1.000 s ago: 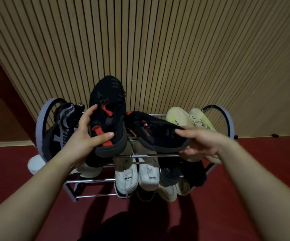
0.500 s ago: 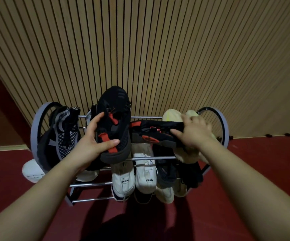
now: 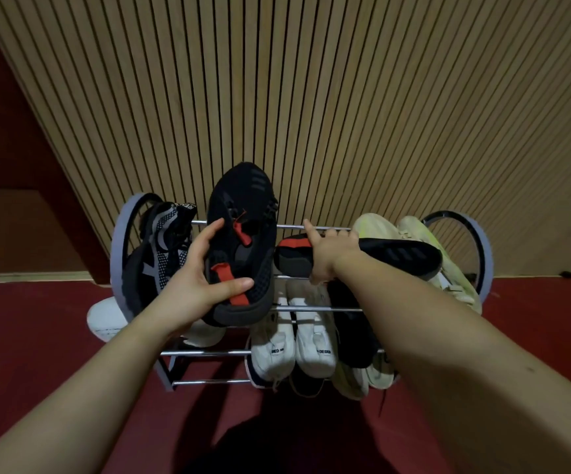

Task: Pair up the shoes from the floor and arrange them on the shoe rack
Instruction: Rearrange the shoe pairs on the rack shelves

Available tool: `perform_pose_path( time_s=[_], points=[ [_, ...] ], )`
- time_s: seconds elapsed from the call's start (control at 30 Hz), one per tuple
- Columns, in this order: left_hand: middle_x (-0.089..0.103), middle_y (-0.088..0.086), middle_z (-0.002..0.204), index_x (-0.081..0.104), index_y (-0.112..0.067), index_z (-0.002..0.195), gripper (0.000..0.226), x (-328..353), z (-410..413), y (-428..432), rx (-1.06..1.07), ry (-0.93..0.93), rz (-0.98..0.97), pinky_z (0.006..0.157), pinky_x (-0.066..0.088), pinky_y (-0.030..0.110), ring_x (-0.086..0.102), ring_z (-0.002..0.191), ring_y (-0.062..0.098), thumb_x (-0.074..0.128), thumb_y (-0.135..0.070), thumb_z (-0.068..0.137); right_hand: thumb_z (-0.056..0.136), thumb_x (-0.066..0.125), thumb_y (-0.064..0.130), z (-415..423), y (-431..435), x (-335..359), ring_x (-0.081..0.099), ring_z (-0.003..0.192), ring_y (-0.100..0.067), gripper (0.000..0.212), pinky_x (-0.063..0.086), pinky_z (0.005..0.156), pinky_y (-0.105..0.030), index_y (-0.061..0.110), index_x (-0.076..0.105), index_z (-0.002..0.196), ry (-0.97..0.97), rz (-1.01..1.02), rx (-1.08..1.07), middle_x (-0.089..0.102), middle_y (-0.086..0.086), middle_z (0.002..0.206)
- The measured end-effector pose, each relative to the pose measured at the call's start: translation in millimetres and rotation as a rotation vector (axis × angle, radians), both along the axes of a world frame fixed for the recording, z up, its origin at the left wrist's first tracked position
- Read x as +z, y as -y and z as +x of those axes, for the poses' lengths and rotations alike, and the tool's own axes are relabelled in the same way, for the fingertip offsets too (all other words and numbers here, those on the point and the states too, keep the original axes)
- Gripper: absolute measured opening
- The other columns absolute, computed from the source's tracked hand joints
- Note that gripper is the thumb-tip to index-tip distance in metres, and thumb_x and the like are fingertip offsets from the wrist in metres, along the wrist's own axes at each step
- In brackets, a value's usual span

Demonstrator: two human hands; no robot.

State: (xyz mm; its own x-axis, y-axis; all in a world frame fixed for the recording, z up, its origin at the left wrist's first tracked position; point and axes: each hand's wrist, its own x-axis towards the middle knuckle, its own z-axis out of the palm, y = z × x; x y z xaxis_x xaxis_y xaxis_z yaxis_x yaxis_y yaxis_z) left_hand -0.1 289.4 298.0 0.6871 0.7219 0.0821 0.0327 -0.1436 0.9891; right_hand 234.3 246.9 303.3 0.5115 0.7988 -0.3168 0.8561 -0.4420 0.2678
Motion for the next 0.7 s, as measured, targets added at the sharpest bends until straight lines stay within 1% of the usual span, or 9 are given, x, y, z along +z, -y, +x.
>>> perform_pose_path(
  time_s=[0.1, 0.2, 0.27, 0.33, 0.4, 0.5, 0.6, 0.63, 0.7],
  points=[
    [0.038, -0.033, 0.127, 0.022, -0.047, 0.138, 0.091, 1, -4, -1, -0.006, -0.012, 0.012, 0.091, 0.043, 0.009, 0.045, 0.107, -0.024, 0.074, -0.02, 0.069, 0.074, 0.069, 0.05, 1, 8, 7, 0.029, 0.135, -0.035, 0.11, 0.015, 0.112, -0.049, 0.029, -0.007, 0.151, 0.029, -0.006, 0.175, 0.03, -0.014, 0.147],
    [0.036, -0.034, 0.123, 0.02, -0.04, 0.143, 0.091, 1, -4, -1, 0.009, 0.008, 0.032, 0.08, 0.042, -0.001, 0.045, 0.099, -0.029, 0.072, -0.009, 0.075, 0.073, 0.071, 0.045, 3, 23, 19, 0.032, 0.132, -0.03, 0.106, 0.011, 0.111, -0.049, 0.032, -0.001, 0.15, 0.074, -0.049, 0.54, 0.035, -0.009, 0.142],
    [0.035, -0.034, 0.123, 0.02, -0.037, 0.145, 0.092, 1, -4, -1, 0.016, 0.007, 0.049, 0.077, 0.04, -0.003, 0.044, 0.098, -0.03, 0.072, -0.008, 0.075, 0.078, 0.068, 0.037, 6, 31, 22, 0.029, 0.136, -0.027, 0.099, 0.007, 0.113, -0.05, 0.034, -0.001, 0.149, 0.118, -0.074, 0.773, 0.033, -0.006, 0.144],
    [0.035, -0.035, 0.123, 0.019, -0.038, 0.145, 0.092, 2, -3, 0, 0.022, -0.001, 0.062, 0.076, 0.04, -0.004, 0.043, 0.098, -0.031, 0.072, -0.009, 0.075, 0.086, 0.061, 0.027, 10, 39, 16, 0.024, 0.14, -0.026, 0.088, 0.003, 0.114, -0.049, 0.034, 0.0, 0.149, 0.147, -0.076, 0.948, 0.031, -0.006, 0.149],
    [0.034, -0.036, 0.12, 0.02, -0.037, 0.144, 0.091, 2, -1, 2, 0.026, -0.002, 0.056, 0.075, 0.039, -0.004, 0.043, 0.096, -0.033, 0.072, -0.007, 0.076, 0.092, 0.055, 0.021, 17, 45, 4, 0.024, 0.142, -0.028, 0.081, 0.006, 0.115, -0.048, 0.034, -0.001, 0.148, 0.164, -0.045, 1.035, 0.032, -0.009, 0.15],
    [0.034, -0.038, 0.117, 0.021, -0.035, 0.144, 0.09, -2, 3, 7, 0.021, -0.007, 0.045, 0.075, 0.04, -0.004, 0.043, 0.094, -0.033, 0.071, -0.005, 0.076, 0.094, 0.051, 0.017, 22, 58, -7, 0.022, 0.144, -0.028, 0.081, 0.014, 0.114, -0.049, 0.037, -0.01, 0.142, 0.152, 0.027, 0.972, 0.028, -0.01, 0.154],
    [0.035, -0.037, 0.117, 0.022, -0.036, 0.143, 0.089, -5, 10, 12, 0.009, -0.022, 0.031, 0.075, 0.041, -0.002, 0.043, 0.095, -0.032, 0.073, -0.009, 0.076, 0.098, 0.041, 0.016, 16, 72, -6, -0.001, 0.147, -0.025, 0.084, 0.006, 0.115, -0.046, 0.04, -0.027, 0.141, 0.181, -0.009, 0.827, 0.002, -0.004, 0.16],
    [0.035, -0.036, 0.117, 0.022, -0.037, 0.143, 0.088, -5, 12, 15, 0.011, -0.023, 0.02, 0.075, 0.041, -0.002, 0.044, 0.094, -0.032, 0.073, -0.009, 0.076, 0.097, 0.041, 0.016, 10, 78, -3, -0.003, 0.147, -0.024, 0.083, 0.006, 0.115, -0.044, 0.039, -0.025, 0.142, 0.159, 0.015, 0.755, 0.0, -0.003, 0.16],
    [0.036, -0.035, 0.116, 0.022, -0.036, 0.142, 0.088, -8, 14, 20, 0.022, -0.007, -0.012, 0.073, 0.041, -0.003, 0.044, 0.092, -0.033, 0.072, -0.008, 0.076, 0.093, 0.047, 0.015, 1, 93, 1, 0.003, 0.146, -0.025, 0.084, 0.012, 0.115, -0.042, 0.037, -0.013, 0.148, 0.023, 0.205, 0.533, 0.004, -0.003, 0.159]
  ],
)
